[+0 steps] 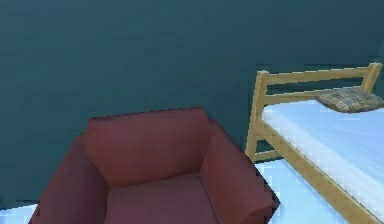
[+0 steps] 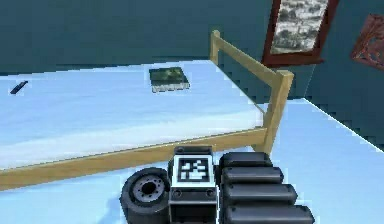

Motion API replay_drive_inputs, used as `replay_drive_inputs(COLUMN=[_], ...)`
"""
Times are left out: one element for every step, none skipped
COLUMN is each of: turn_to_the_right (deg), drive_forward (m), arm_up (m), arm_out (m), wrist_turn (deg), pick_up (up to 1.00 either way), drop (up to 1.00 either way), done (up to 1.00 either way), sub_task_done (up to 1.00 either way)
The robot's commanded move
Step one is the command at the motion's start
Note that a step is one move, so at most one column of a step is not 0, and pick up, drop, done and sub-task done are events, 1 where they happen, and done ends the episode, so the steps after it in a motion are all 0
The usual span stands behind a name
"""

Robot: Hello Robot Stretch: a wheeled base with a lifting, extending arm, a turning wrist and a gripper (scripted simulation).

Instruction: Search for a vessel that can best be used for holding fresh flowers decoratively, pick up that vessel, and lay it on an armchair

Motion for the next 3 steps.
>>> replay_drive_inputs(turn_to_the_right=[12.0, -45.0, -45.0], drive_forward=[0.0, 0.0, 0.0], arm_up=[0.0, 0.0, 0.0], arm_out=[0.0, 0.0, 0.0], wrist_turn=[0.0, 0.0, 0.0], pick_up=[0.0, 0.0, 0.0], drop=[0.0, 0.0, 0.0], done=[0.0, 0.0, 0.0], sub_task_done=[0.0, 0.0, 0.0])
